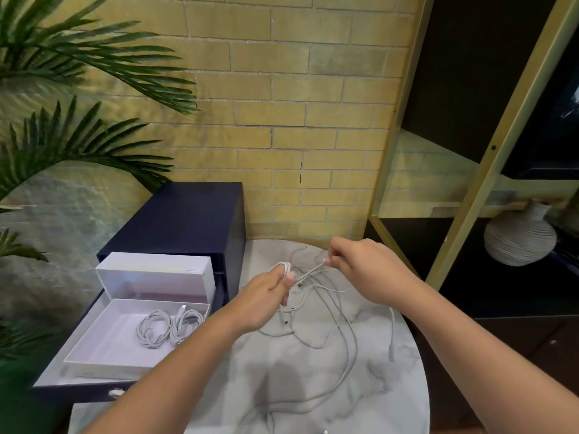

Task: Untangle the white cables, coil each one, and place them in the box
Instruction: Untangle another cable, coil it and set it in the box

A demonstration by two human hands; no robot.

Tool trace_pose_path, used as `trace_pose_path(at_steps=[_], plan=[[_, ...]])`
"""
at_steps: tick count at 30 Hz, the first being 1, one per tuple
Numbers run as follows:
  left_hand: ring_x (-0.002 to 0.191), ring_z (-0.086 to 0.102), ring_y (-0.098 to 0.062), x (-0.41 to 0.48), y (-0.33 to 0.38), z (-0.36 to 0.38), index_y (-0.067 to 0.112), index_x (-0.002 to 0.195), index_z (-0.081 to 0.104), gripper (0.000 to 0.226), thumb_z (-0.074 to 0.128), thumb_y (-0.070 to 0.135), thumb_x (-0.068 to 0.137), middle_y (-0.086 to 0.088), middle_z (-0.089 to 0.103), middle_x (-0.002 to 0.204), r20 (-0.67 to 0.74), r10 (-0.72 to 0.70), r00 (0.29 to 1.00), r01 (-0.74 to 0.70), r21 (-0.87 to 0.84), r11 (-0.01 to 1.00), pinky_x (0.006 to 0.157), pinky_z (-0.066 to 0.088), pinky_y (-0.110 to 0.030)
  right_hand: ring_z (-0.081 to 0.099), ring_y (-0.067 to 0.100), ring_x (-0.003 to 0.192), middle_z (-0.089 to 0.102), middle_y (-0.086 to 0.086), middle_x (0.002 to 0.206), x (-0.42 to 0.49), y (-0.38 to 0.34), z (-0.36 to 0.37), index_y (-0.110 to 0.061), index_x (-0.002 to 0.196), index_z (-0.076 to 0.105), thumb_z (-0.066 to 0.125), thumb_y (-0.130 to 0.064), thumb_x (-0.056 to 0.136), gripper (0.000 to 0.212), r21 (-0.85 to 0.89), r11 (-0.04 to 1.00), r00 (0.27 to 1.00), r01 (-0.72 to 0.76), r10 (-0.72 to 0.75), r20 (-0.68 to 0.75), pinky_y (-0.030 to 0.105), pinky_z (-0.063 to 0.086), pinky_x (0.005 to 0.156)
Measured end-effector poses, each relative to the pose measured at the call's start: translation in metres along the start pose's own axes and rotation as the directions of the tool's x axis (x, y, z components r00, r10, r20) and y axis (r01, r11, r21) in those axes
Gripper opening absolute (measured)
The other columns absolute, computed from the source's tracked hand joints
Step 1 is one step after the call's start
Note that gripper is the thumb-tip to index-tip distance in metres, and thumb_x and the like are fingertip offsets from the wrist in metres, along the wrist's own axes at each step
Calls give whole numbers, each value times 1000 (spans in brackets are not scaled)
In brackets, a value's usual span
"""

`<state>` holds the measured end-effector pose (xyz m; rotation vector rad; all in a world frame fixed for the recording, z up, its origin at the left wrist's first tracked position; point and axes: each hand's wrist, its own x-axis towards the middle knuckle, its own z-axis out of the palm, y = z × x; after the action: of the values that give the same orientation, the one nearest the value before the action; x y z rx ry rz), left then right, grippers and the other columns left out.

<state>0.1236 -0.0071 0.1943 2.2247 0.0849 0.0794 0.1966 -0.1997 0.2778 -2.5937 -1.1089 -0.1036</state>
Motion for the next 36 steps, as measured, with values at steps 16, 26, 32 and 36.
trace_pose_path(at_steps=[16, 26, 32, 36], plan=[[76, 48, -18, -16, 44, -2, 32, 54, 64, 62, 29, 27, 105, -14, 51, 87, -7, 69, 998, -66, -387, 920, 62, 43, -16, 58, 12, 74, 61, -9, 72, 7, 40, 3, -18, 96, 65, 49, -22, 98, 17, 183, 983, 997, 29, -15, -80, 34, 47, 69], [47, 27, -11, -16, 70, 1, 1, 112, 62, 45, 24, 24, 104, 5, 26, 52, 27, 46, 999, -7, -780, 626, 60, 40, -24, 62, 16, 78, 65, 0, 77, 6, 53, 43, -16, 89, 60, 49, -16, 98, 15, 543, 826, 944, -154, 285, -167, 31, 52, 73], [53, 38, -9, -14, 78, 0, 8, 129, 49, 41, 21, 25, 104, 5, 38, 59, 8, 60, 998, -28, -812, 582, 76, 42, -29, 48, 10, 56, 50, -5, 60, -7, 28, 73, -23, 72, 54, 39, -46, 98, 38, 310, 921, 970, -237, 205, 133, 26, 38, 55], [62, 40, -11, -7, 72, 2, 12, 138, 37, 36, 26, 20, 104, 4, 46, 65, -42, -12, 999, -26, -798, 603, 75, 43, -25, 54, 16, 62, 52, -4, 58, -18, 13, 87, -12, 72, 60, 34, -55, 96, 56, 242, 953, 974, -182, 142, 175, 34, 43, 66]])
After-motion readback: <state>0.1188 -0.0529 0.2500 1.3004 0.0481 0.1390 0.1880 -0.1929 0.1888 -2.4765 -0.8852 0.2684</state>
